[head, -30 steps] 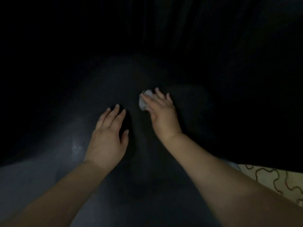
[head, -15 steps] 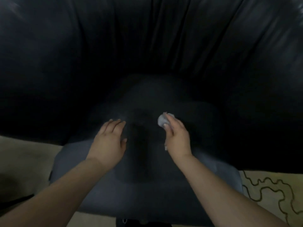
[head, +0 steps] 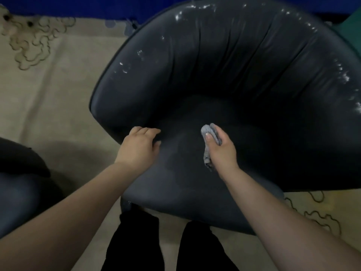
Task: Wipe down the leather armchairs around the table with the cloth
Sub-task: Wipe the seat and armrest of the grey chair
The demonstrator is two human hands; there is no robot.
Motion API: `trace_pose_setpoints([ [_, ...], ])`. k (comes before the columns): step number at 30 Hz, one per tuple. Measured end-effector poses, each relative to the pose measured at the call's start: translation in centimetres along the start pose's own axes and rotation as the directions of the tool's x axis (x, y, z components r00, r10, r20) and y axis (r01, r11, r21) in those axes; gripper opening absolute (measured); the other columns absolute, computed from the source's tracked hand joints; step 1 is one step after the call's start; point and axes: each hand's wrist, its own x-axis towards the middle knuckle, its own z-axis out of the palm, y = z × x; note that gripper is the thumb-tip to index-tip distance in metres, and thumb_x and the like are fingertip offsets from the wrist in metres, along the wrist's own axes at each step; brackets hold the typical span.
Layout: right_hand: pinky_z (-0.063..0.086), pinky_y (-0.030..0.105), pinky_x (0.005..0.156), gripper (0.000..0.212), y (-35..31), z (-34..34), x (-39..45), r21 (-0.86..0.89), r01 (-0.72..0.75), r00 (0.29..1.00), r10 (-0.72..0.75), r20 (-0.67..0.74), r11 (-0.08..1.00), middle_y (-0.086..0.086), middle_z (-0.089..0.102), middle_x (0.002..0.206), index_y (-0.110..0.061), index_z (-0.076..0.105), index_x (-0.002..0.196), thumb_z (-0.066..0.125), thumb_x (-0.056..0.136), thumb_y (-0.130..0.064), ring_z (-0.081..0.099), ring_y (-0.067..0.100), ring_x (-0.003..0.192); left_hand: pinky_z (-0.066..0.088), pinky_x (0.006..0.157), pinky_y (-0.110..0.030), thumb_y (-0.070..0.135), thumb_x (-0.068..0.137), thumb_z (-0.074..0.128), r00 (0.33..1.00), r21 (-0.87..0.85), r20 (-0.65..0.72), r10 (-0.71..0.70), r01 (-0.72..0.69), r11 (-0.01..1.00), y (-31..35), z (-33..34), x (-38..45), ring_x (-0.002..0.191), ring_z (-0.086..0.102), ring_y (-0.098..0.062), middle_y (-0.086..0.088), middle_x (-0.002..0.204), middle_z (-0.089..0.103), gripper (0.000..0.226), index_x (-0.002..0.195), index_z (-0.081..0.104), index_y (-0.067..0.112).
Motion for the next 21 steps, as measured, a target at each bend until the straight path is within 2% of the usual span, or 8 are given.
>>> trace_pose_setpoints([
  [2,0.037,0.004,0.089,0.039,-0.6,1.8,-0.6,0.034,-0.024,0.999,0.024,-0.022,0.999,-0.018,0.056,0.126,-0.028,0.052,0.133,0.056,0.093,-0.027,0.052,-0.006,0.111,0.039,0.101,-0.038,0.030,0.095,0.052,1.000,-0.010,0.014,0.025,-0.025,1.000,-1.5,-0.6,-0.1,0.122,0.042,-0.024,-0.001,0.128,0.059,0.041,0.134,0.053,0.017],
  [6,0.041,-0.001,0.079,0.035,-2.4,5.7,-1.5,0.111,-0.035,0.994,0.046,-0.100,0.993,-0.022,0.058,0.115,-0.030,0.055,0.129,0.056,0.094,-0.027,0.053,-0.018,0.099,0.039,0.102,-0.038,0.028,0.094,0.052,0.994,-0.028,0.023,0.108,-0.107,0.994,-4.4,-2.9,0.8,0.123,0.041,-0.025,-0.002,0.129,0.058,0.042,0.135,0.051,0.016],
  [9,0.040,-0.004,0.075,0.034,-4.1,8.0,-2.0,0.167,-0.028,0.975,0.064,-0.212,0.986,-0.019,0.059,0.117,-0.031,0.056,0.128,0.056,0.094,-0.028,0.053,-0.021,0.096,0.037,0.103,-0.037,0.028,0.095,0.050,0.979,-0.047,0.042,0.200,-0.198,0.979,-6.0,-5.2,1.7,0.125,0.038,-0.023,0.000,0.133,0.054,0.044,0.137,0.048,0.017],
  [12,0.042,0.001,0.083,0.035,-5.7,10.1,-2.6,0.197,-0.003,0.951,0.064,-0.303,0.980,-0.016,0.059,0.124,-0.031,0.055,0.129,0.055,0.094,-0.028,0.053,-0.013,0.106,0.035,0.104,-0.034,0.025,0.094,0.052,0.950,-0.036,0.038,0.309,-0.308,0.951,-7.7,-7.6,2.9,0.125,0.039,-0.023,0.001,0.134,0.053,0.044,0.137,0.048,0.016],
  [16,0.039,0.012,0.096,0.036,-7.7,12.1,-3.5,0.242,0.033,0.932,0.058,-0.358,0.970,-0.017,0.058,0.125,-0.030,0.055,0.130,0.054,0.094,-0.026,0.053,-0.005,0.114,0.031,0.104,-0.032,0.016,0.090,0.058,0.928,-0.023,-0.032,0.372,-0.373,0.928,-9.4,-10.5,4.9,0.118,0.045,-0.030,-0.007,0.127,0.058,0.042,0.131,0.054,0.009],
  [18,0.039,0.010,0.094,0.037,-8.5,12.7,-3.8,0.250,0.044,0.929,0.052,-0.366,0.967,-0.021,0.057,0.122,-0.031,0.053,0.131,0.054,0.094,-0.028,0.052,-0.011,0.111,0.030,0.104,-0.032,0.013,0.088,0.061,0.929,-0.042,-0.074,0.363,-0.366,0.930,-10.2,-11.4,5.7,0.117,0.047,-0.032,-0.009,0.125,0.059,0.042,0.129,0.056,0.008],
  [21,0.040,0.000,0.083,0.036,-9.1,13.4,-3.7,0.263,0.070,0.936,0.028,-0.352,0.962,-0.026,0.057,0.115,-0.031,0.053,0.131,0.054,0.094,-0.028,0.049,-0.019,0.106,0.030,0.104,-0.031,0.013,0.086,0.063,0.933,-0.033,-0.136,0.333,-0.340,0.940,-11.1,-12.1,6.5,0.117,0.047,-0.031,-0.008,0.128,0.057,0.044,0.129,0.056,0.009],
])
